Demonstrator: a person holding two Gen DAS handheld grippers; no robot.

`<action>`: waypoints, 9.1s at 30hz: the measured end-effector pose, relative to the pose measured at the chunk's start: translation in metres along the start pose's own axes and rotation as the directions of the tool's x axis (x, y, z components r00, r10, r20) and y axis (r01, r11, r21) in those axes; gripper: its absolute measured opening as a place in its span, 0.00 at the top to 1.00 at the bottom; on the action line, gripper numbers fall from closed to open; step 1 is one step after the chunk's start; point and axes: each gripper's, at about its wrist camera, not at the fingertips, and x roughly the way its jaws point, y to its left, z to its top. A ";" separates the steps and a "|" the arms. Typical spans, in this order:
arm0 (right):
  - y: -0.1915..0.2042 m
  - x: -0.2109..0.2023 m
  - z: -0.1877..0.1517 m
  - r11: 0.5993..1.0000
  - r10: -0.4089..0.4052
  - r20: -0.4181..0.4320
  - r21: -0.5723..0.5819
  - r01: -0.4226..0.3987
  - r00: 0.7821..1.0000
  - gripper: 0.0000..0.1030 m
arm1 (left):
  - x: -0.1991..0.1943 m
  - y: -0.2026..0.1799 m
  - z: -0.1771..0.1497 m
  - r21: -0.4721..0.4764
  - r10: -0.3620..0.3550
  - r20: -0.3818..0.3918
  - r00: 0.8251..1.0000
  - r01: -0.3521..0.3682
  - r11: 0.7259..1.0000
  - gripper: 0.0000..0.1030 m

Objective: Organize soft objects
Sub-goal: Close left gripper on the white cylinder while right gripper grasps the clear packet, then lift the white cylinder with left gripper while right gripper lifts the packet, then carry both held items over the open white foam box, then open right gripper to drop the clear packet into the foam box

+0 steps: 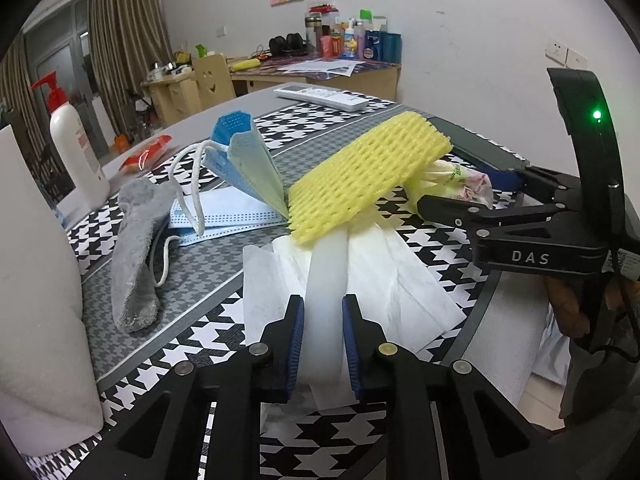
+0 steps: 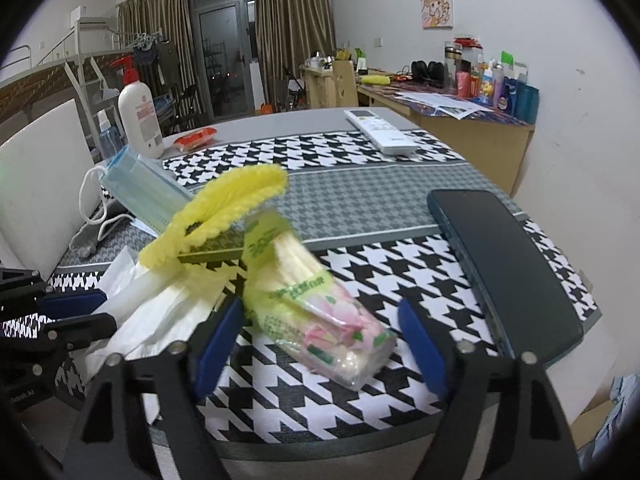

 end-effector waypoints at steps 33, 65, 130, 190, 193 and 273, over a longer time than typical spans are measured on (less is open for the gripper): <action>0.014 -0.051 0.004 1.000 -0.010 0.087 0.007 0.009 0.996 0.65 | -0.061 0.014 -0.004 -0.042 0.036 0.161 0.986 -0.030 0.999 0.83; 0.079 -0.104 0.022 0.991 0.104 0.221 -0.102 -0.083 0.970 0.65 | -0.144 0.039 -0.018 -0.134 0.187 0.296 0.937 -0.153 0.979 0.83; 0.105 -0.105 0.038 0.978 0.180 0.231 -0.144 -0.150 0.956 0.65 | -0.059 0.041 -0.074 -0.223 0.185 -0.033 0.982 -0.187 0.957 0.79; 0.170 -0.126 0.086 0.929 0.300 0.317 -0.310 -0.200 0.900 0.65 | -0.216 0.072 -0.027 -0.224 0.288 0.375 0.881 -0.215 0.951 0.85; 0.173 -0.126 0.088 0.927 0.310 0.317 -0.311 -0.210 0.896 0.65 | -0.219 0.076 -0.027 -0.237 0.304 0.381 0.873 -0.225 0.945 0.85; 0.275 -0.048 0.141 0.833 0.458 0.121 -0.406 -0.377 0.881 0.29 | -0.222 0.179 -0.017 -0.448 0.494 0.330 0.804 -0.328 0.832 0.85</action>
